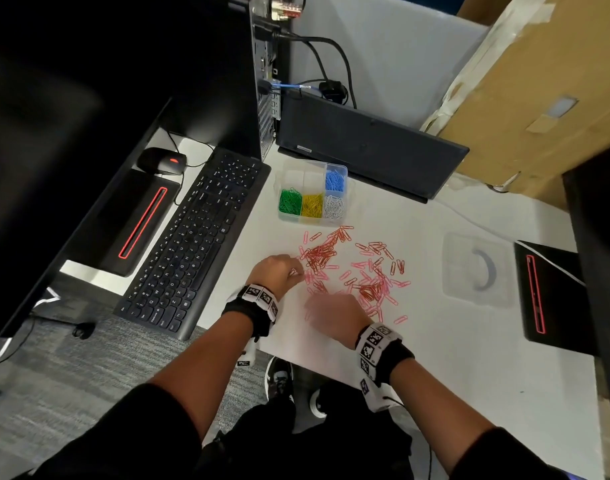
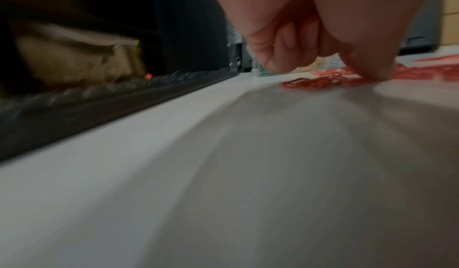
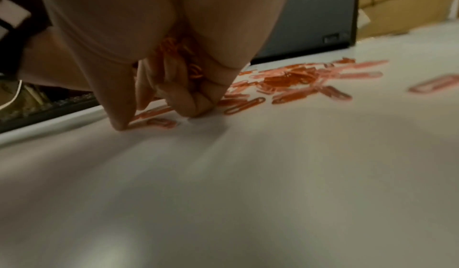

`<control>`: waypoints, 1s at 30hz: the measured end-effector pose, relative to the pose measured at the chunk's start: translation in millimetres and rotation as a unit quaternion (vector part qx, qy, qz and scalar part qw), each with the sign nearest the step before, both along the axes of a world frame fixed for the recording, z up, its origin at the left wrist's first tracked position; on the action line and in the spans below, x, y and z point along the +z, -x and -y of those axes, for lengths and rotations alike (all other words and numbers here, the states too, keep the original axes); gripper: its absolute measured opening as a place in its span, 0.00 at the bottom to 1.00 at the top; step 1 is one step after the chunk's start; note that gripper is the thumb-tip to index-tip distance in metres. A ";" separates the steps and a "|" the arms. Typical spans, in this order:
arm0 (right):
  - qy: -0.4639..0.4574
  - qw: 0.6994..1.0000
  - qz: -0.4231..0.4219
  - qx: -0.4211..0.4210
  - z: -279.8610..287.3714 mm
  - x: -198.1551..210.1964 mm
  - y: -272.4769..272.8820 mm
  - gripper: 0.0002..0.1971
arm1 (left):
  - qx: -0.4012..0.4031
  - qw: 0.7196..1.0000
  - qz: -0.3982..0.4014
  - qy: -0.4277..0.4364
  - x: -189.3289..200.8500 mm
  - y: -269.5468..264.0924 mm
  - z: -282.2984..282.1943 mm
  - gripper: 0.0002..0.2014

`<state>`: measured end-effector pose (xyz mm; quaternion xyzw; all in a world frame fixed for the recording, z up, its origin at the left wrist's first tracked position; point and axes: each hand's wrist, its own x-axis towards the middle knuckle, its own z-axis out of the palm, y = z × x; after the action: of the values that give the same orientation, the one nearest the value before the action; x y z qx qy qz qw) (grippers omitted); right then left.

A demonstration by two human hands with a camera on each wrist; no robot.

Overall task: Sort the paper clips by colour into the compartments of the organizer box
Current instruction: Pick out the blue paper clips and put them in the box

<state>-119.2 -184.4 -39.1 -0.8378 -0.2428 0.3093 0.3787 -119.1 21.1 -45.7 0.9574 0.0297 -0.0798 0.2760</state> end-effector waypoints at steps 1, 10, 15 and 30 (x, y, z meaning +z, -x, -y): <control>0.007 1.000 0.000 0.014 -0.8 -0.9 -2.8 0.12 | -0.015 1.000 0.002 -0.018 0.1 -2.2 0.0 0.09; 0.087 0.995 -0.001 0.047 -8.9 9.2 -22.5 0.09 | -0.017 0.999 0.028 -0.008 -2.3 -11.2 -3.3 0.07; -0.029 0.975 -0.193 -0.110 -1.1 14.3 -32.5 0.08 | 0.125 0.985 0.023 0.118 5.0 -9.2 -3.4 0.03; -0.294 0.733 -0.506 -0.347 -13.0 37.3 -47.7 0.12 | 0.276 0.880 -0.041 0.385 -1.0 5.7 -11.6 0.09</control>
<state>-71.5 -171.4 -1.8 -0.4303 0.2137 0.4476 0.7542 -124.8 32.7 -46.7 0.7246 0.2714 -0.0443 0.6319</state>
